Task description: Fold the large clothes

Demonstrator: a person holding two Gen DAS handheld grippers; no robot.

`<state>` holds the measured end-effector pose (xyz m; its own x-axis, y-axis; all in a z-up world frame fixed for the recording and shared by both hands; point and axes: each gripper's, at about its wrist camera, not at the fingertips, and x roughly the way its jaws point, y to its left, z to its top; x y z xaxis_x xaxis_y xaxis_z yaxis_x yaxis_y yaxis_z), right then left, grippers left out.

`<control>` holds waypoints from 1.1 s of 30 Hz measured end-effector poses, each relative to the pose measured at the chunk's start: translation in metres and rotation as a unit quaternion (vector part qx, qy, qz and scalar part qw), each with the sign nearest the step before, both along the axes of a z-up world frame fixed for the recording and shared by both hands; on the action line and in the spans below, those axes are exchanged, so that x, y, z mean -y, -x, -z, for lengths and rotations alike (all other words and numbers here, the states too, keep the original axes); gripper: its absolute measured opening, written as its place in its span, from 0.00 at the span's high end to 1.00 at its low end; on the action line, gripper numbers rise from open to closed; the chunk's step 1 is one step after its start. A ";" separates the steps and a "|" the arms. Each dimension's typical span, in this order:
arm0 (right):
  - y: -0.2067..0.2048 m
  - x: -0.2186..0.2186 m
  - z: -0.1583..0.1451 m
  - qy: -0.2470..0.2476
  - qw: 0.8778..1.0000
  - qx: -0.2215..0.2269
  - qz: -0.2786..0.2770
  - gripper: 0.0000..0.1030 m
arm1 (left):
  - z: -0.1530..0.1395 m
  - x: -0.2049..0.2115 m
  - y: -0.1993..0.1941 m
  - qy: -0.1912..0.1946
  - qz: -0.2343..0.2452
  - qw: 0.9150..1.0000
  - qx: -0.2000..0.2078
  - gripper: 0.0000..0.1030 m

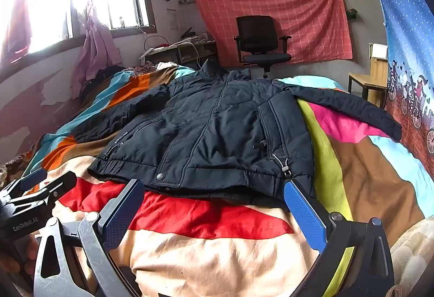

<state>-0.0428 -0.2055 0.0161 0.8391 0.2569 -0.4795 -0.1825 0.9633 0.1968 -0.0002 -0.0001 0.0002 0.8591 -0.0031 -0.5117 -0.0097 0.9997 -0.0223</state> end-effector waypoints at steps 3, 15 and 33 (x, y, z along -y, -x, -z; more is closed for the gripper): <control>0.000 0.000 0.000 0.000 1.000 0.000 0.000 0.00 | -0.001 0.001 0.001 -0.002 0.000 1.000 0.002 0.02; -0.001 0.001 0.002 -0.002 1.000 -0.003 -0.001 0.00 | 0.002 0.000 0.000 0.004 0.001 1.000 -0.002 0.02; -0.001 0.003 0.002 -0.005 1.000 -0.004 0.000 0.00 | -0.004 0.002 0.000 0.006 0.006 1.000 0.000 0.02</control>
<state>-0.0420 -0.2080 0.0141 0.8353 0.2619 -0.4835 -0.1813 0.9613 0.2075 -0.0001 -0.0020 0.0041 0.8591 -0.0198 -0.5114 0.0024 0.9994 -0.0346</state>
